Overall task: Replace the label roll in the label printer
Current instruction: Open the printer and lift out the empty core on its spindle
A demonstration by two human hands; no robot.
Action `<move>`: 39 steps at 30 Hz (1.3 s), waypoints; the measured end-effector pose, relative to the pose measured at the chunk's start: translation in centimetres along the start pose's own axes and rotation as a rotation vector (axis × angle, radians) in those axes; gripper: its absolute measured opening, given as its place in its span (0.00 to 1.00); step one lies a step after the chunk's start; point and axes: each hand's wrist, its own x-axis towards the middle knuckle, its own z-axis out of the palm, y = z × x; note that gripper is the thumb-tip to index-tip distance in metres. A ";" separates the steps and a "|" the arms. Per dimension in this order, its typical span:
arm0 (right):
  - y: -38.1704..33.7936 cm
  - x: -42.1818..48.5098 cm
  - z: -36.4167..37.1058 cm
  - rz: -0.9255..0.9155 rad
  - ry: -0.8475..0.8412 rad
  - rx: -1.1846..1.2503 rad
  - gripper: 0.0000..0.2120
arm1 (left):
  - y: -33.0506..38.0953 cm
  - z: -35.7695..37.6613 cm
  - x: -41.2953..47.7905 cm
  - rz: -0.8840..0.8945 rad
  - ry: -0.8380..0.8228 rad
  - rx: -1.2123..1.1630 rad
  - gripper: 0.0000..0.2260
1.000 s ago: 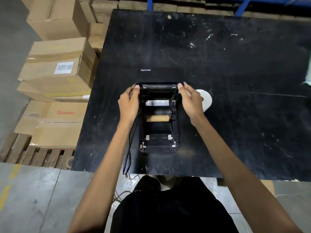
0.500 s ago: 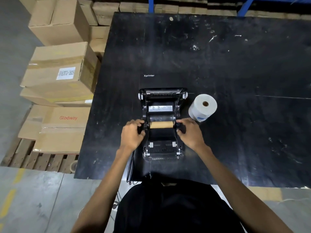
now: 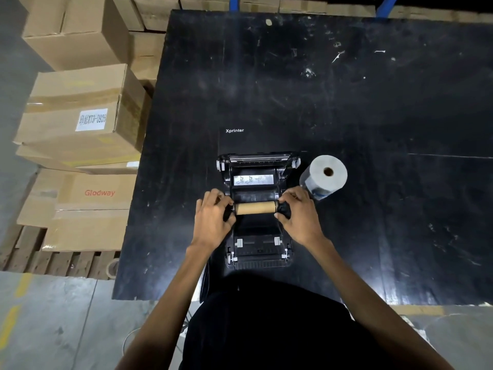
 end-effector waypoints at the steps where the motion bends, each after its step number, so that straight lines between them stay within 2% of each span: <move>1: 0.1 0.0 -0.2 -0.002 0.020 0.064 0.16 | -0.1 -0.1 -0.1 0.011 0.017 -0.020 0.13; 5: 0.4 0.2 -2.2 0.073 0.014 0.376 0.15 | 0.8 -1.2 -0.3 0.031 0.102 -0.216 0.10; 7: 0.5 0.1 -3.6 0.115 0.001 0.562 0.15 | 1.6 -2.3 -0.3 -0.026 0.120 -0.457 0.09; 11: 0.3 -1.0 -6.1 0.142 -0.006 0.929 0.15 | 3.6 -4.1 -0.5 -0.248 0.015 -0.995 0.07; 13: 0.3 -1.9 -6.5 0.170 0.004 1.068 0.11 | 4.6 -4.3 -0.7 -0.308 -0.019 -1.107 0.05; 16: 1.0 -3.3 -6.4 0.276 0.072 1.232 0.11 | 5.9 -4.0 -1.2 -0.359 -0.099 -1.220 0.04; 20: 2.9 -5.5 -5.7 0.404 0.104 1.293 0.14 | 8.1 -2.6 -2.2 -0.391 -0.160 -1.177 0.07; 27: 7.3 -9.2 -6.5 0.425 0.094 1.312 0.14 | 12.2 -0.8 -2.9 -0.450 -0.195 -1.120 0.07; 31: 10.7 -10.4 -7.9 0.451 0.106 1.365 0.22 | 15.4 -0.2 -2.5 -0.473 -0.120 -1.138 0.07; 34: 13.4 -11.0 -9.5 0.460 0.094 1.370 0.24 | 17.2 0.5 -2.1 -0.466 -0.076 -1.109 0.08; 36: 15.3 -11.4 -10.5 0.491 0.101 1.353 0.22 | 18.4 1.7 -1.6 -0.447 -0.046 -0.978 0.09; 39: 18.3 -11.9 -11.9 0.559 0.161 1.343 0.10 | 20.4 4.9 -0.7 -0.395 -0.029 -0.661 0.12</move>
